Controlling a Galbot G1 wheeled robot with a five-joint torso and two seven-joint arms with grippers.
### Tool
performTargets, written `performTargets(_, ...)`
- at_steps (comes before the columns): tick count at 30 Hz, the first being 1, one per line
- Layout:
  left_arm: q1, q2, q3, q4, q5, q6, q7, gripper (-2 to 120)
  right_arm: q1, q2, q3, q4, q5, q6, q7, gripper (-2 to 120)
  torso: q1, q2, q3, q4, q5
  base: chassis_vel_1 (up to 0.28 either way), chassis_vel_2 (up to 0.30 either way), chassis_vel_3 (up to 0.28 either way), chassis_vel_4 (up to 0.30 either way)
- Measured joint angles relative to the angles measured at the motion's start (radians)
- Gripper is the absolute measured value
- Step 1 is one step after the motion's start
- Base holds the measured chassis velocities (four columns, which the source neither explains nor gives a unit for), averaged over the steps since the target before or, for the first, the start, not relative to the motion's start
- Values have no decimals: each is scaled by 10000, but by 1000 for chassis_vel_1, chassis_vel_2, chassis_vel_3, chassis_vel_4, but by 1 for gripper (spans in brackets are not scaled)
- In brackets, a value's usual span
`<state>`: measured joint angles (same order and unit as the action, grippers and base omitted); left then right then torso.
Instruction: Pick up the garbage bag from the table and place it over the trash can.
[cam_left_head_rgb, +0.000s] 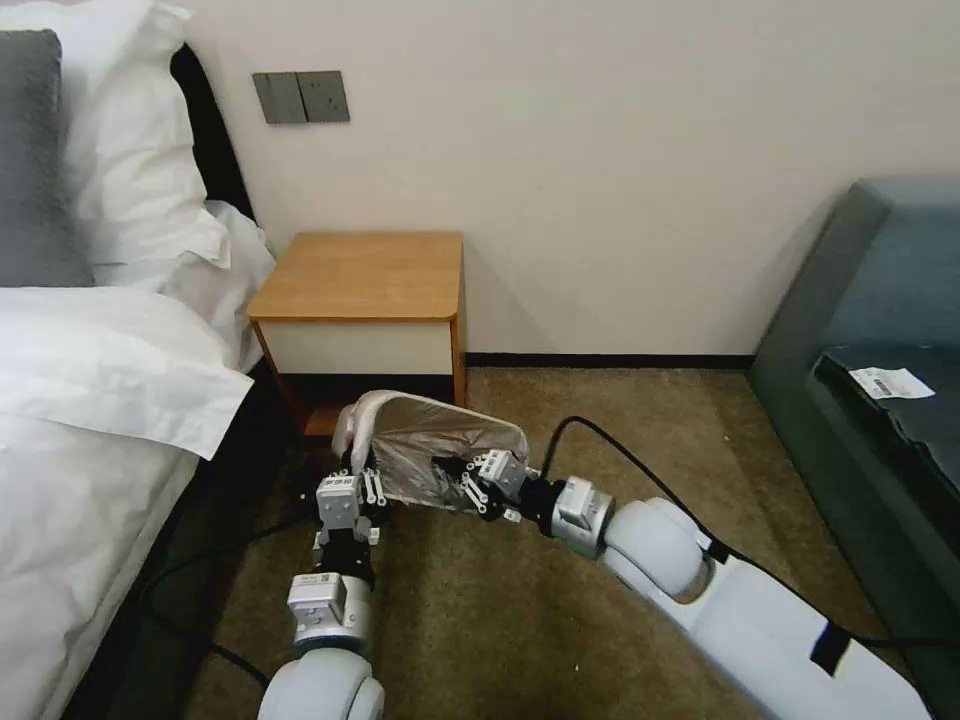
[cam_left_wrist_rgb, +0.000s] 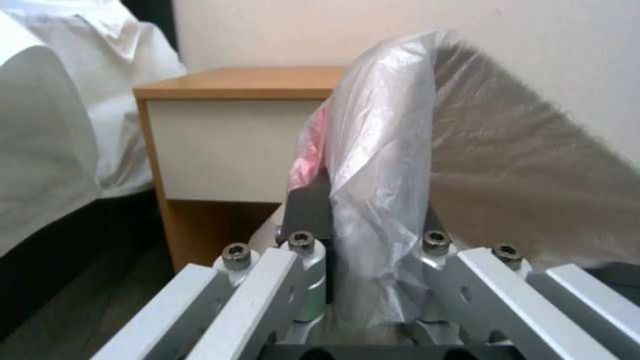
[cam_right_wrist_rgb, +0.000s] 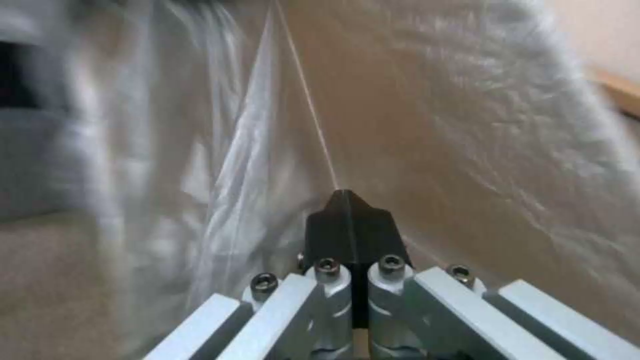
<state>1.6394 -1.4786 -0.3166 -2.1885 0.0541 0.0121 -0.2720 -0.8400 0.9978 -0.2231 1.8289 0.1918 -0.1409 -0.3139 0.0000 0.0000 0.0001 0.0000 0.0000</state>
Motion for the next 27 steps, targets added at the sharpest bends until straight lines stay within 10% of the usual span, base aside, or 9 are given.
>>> performTargets(27, 441, 79, 692, -509, 1298, -464, 434, 11, 2337, 1428, -2008, -2755, -754, -122, 528, 0, 0, 0, 0, 1, 0, 0, 0, 0, 0)
